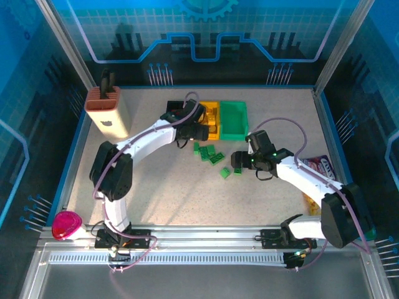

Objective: Sort the legos into containers by color
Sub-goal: Place the lego in the container, then pick up the lego from the center of the table.

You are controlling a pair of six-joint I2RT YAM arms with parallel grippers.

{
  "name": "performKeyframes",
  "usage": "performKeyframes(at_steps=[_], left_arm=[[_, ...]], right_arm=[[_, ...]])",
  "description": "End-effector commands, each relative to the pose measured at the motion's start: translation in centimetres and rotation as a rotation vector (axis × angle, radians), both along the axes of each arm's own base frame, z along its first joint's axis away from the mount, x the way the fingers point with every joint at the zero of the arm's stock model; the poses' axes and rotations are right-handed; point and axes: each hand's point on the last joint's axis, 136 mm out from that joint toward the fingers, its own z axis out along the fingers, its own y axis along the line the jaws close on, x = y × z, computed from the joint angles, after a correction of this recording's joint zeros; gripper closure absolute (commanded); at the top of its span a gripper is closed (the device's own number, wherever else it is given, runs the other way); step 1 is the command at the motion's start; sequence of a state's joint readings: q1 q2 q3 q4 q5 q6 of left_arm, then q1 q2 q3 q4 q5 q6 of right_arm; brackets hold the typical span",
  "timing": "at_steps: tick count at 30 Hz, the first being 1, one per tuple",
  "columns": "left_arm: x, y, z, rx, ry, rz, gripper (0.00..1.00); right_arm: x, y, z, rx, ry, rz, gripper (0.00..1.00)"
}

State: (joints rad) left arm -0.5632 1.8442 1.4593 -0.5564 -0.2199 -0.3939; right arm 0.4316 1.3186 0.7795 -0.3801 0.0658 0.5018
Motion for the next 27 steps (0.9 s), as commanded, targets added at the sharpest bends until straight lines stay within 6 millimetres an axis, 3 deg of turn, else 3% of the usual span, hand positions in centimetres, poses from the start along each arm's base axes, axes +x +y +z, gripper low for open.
performKeyframes(at_steps=[1,6,17,27], left_arm=[[-1.2,0.0,-1.6,-0.047,0.023,0.036,0.31],[-2.2,-0.1,-4.8,-0.046,0.095,0.041,0.33],[-1.3,-1.0,-7.3,-0.033,0.144,0.032,0.38],[-1.2,-0.8,-8.7,-0.007,0.163,0.038,0.61]], right_arm=[[0.6,1.0,0.4,0.025,0.0,0.012,0.17],[0.9,1.8,0.4,0.022,0.003,0.027,0.17],[0.4,1.6,-0.1,0.007,0.01,0.02,0.17],[0.2,1.3,-0.2,0.0,0.006,0.014,0.18]])
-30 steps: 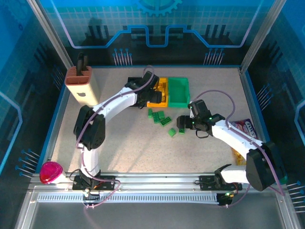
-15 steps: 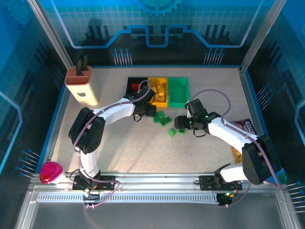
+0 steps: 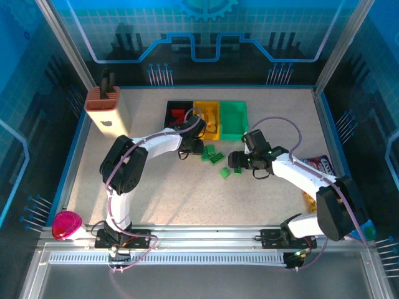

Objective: Sort the legos into containers by color
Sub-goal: Pick up the lego from the center of the table, then place the lego in the container.

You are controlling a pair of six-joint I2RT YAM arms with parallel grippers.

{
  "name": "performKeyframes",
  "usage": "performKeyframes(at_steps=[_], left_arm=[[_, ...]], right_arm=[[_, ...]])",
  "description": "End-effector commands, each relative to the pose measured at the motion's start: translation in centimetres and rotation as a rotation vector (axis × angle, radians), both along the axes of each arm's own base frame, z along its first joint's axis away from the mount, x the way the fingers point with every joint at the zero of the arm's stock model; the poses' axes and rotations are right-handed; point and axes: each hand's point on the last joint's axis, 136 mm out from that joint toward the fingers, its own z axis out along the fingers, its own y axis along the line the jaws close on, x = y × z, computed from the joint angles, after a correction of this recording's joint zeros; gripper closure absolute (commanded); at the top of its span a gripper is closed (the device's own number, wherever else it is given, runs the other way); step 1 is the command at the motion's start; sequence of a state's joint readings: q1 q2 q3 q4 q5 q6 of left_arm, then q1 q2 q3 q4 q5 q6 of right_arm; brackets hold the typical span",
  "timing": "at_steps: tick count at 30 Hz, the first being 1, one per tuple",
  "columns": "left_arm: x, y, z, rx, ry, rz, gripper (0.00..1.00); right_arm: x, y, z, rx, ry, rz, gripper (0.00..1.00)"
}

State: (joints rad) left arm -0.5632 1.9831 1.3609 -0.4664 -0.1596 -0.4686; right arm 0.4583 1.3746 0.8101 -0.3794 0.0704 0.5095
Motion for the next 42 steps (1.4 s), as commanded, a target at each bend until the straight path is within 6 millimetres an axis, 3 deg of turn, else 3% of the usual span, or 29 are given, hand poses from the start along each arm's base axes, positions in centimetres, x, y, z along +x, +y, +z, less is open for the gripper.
performKeyframes(at_steps=[1,6,10,14,16,20,24,32,42], left_arm=[[0.4,-0.5,0.0,-0.007,-0.001,0.001,0.64],[-0.2,-0.2,0.9,-0.004,-0.014,-0.001,0.76],[-1.4,-0.2,2.1,0.004,-0.033,-0.013,0.79],[-2.4,-0.8,4.4,-0.036,-0.079,-0.026,0.79],[-2.3,-1.8,6.2,-0.094,-0.123,-0.053,0.79],[-1.3,-4.6,10.1,-0.208,-0.214,-0.124,0.77],[0.3,-7.3,11.9,-0.258,-0.231,-0.175,0.77],[3.1,-10.8,12.5,-0.282,-0.237,-0.235,0.77],[6.5,-13.8,12.5,-0.294,-0.234,-0.259,0.76]], right_arm=[[-0.1,0.3,0.4,0.011,-0.018,-0.004,0.18],[-0.2,0.0,0.4,0.005,-0.024,-0.011,0.18],[-0.1,0.0,0.4,0.005,-0.026,-0.015,0.18],[0.0,-0.6,0.4,-0.013,-0.033,-0.04,0.18],[0.1,-2.3,0.4,-0.061,-0.037,-0.112,0.17],[0.1,-4.9,0.5,-0.044,-0.04,-0.226,0.17],[-0.3,-6.3,1.2,-0.023,-0.065,-0.264,0.17],[-2.1,-8.8,1.1,-0.006,-0.081,-0.316,0.17],[-2.2,-8.9,1.6,0.023,-0.088,-0.31,0.17]])
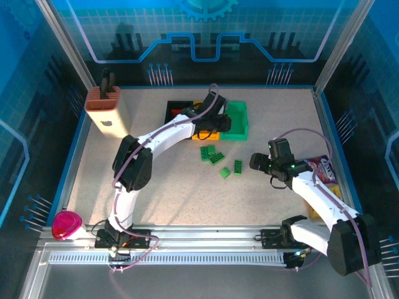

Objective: Sort the legos into containers by color
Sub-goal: Place the lego in the container, then pick up the lego from the center of the table.

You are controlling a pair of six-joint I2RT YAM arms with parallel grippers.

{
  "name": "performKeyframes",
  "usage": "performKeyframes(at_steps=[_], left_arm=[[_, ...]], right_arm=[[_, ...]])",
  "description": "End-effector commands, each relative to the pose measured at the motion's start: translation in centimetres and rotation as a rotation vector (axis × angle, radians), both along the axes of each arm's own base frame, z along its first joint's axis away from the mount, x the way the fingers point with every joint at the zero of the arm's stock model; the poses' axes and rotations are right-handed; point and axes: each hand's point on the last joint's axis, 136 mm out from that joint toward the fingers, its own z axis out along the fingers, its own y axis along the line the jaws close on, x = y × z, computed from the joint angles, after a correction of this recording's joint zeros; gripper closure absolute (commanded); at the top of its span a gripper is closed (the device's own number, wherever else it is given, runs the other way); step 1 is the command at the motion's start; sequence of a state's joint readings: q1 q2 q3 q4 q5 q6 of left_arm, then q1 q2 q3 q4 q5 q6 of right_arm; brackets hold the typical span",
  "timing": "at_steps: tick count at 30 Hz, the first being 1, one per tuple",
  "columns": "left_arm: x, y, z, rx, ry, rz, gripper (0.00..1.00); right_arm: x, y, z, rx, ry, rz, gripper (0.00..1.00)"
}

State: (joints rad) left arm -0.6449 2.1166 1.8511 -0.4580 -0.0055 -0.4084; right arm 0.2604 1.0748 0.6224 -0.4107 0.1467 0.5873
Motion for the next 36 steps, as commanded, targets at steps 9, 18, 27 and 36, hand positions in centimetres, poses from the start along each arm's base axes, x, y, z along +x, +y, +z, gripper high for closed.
performKeyframes(at_steps=[9,18,27,36], left_arm=[[3.1,-2.0,3.1,-0.02,-0.03,0.01,0.22],[-0.6,-0.1,5.7,-0.047,-0.108,-0.009,0.24],[-5.1,4.2,4.6,-0.038,-0.133,0.02,0.29],[-8.5,7.9,1.2,0.023,-0.087,0.07,0.33]], right_arm=[[-0.6,0.0,0.6,0.017,-0.003,0.02,0.17],[-0.6,1.0,-0.1,0.038,0.023,0.069,0.18],[0.5,4.7,-0.6,0.033,0.055,0.174,0.19],[1.7,7.1,-2.7,0.024,0.121,0.205,0.23]])
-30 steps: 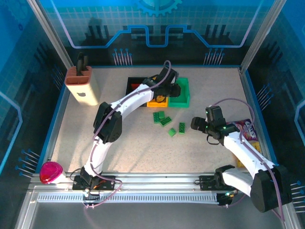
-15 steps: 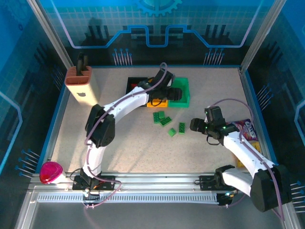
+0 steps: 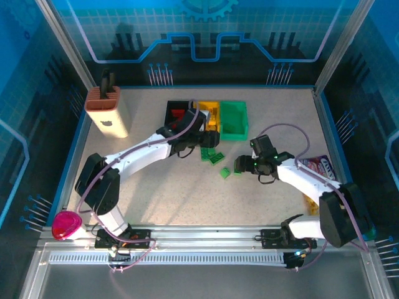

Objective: Sort the legos into containers by color
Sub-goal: Pick up the lego from the center of the table.

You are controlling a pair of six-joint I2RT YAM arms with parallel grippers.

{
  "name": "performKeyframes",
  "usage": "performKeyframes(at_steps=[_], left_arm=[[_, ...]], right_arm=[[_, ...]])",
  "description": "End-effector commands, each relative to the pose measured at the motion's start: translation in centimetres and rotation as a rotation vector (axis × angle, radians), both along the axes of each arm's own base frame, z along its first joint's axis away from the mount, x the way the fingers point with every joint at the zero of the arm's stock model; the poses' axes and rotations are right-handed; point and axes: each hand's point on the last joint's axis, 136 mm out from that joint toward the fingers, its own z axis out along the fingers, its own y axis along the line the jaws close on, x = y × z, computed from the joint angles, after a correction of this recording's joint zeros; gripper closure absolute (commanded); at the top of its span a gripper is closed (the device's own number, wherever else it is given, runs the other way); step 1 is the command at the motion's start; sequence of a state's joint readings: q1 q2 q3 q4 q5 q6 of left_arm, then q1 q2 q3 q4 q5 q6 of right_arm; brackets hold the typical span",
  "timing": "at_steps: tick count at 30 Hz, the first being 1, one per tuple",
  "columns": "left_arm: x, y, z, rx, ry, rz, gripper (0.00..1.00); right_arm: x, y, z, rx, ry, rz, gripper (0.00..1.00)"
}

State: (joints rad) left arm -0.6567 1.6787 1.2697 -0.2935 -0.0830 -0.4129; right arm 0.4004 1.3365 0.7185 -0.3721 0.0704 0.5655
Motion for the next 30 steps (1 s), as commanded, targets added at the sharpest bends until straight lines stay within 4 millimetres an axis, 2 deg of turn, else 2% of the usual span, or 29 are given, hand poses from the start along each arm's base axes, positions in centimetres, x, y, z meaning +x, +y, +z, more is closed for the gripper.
performKeyframes(at_steps=[1,12,20,27,30], left_arm=[[-0.6,1.2,0.5,0.0,-0.036,0.03,0.33],[-3.6,4.7,-2.7,0.058,0.012,0.088,0.35],[-4.5,6.3,-3.5,0.074,0.019,0.118,0.36],[-4.7,6.5,-3.8,0.076,0.025,0.121,0.38],[-4.8,6.5,-3.9,0.077,0.028,0.121,0.39]], right_arm=[[1.0,1.4,0.3,0.015,-0.009,0.01,0.24],[1.8,3.1,-1.9,-0.035,0.039,0.046,0.28],[1.6,3.0,-3.7,-0.126,0.088,0.048,0.42],[1.3,3.0,-3.3,-0.161,0.088,0.063,0.64],[2.3,3.5,-1.5,-0.154,0.047,0.068,0.67]])
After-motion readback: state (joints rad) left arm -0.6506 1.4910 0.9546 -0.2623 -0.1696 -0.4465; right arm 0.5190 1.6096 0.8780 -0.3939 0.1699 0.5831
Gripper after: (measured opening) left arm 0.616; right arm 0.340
